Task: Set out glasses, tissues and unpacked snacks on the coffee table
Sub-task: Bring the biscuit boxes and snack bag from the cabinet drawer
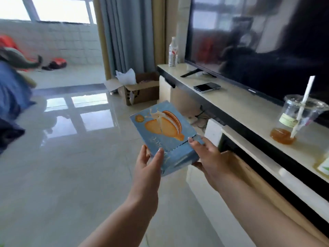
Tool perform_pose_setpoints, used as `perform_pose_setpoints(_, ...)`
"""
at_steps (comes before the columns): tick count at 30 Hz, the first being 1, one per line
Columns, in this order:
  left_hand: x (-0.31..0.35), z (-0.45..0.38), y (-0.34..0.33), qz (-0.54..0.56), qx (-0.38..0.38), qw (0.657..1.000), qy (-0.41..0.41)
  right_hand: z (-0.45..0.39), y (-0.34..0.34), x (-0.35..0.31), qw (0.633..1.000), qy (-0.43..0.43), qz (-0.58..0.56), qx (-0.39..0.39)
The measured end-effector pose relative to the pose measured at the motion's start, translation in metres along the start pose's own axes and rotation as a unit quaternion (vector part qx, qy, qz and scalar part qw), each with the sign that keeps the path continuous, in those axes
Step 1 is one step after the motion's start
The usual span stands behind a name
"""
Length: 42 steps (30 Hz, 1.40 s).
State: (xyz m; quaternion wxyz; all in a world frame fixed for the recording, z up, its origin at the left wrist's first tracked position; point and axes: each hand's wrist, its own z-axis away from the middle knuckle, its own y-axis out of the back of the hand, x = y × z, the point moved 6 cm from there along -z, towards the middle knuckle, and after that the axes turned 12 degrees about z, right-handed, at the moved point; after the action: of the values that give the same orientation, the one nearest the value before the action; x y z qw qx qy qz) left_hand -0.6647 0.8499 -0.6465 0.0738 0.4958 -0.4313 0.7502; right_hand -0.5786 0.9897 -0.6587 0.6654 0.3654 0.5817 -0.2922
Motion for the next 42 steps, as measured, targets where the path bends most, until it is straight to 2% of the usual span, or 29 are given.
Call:
perform_pose_setpoints(4, 0.080, 0.042, 0.083, 0.016, 0.091, 0.992, -0.086, 0.036, -0.117, -0.043, 0.995, 0.029, -0.010, -0.097)
perform_pose_setpoints(8, 0.153, 0.107, 0.177, 0.015, 0.188, 0.968, -0.168, 0.097, -0.239, -0.084, 0.974, 0.066, -0.003, -0.218)
perform_pose_setpoints(13, 0.226, 0.209, 0.277, 0.042, 0.321, 0.904, -0.280, 0.193, -0.377, -0.122, 0.926, 0.093, -0.006, -0.367)
perform_pose_setpoints(17, 0.258, 0.274, 0.340, 0.044, 0.407, 0.855, -0.319, 0.261, -0.460, -0.136, 0.887, 0.097, -0.007, -0.452)
perform_pose_setpoints(23, 0.287, 0.336, 0.414, 0.044, 0.475, 0.802, -0.361, 0.326, -0.565, -0.135, 0.839, 0.100, 0.024, -0.534)
perform_pose_setpoints(28, 0.303, 0.371, 0.461, -0.003, 0.515, 0.785, -0.345, 0.359, -0.636, -0.118, 0.815, 0.087, 0.060, -0.569)
perform_pose_setpoints(35, 0.314, 0.406, 0.516, -0.006, 0.577, 0.753, -0.315, 0.398, -0.702, -0.092, 0.780, 0.089, 0.125, -0.606)
perform_pose_setpoints(42, 0.319, 0.428, 0.561, 0.027, 0.614, 0.720, -0.321, 0.425, -0.748, -0.095, 0.734, 0.158, 0.206, -0.627)
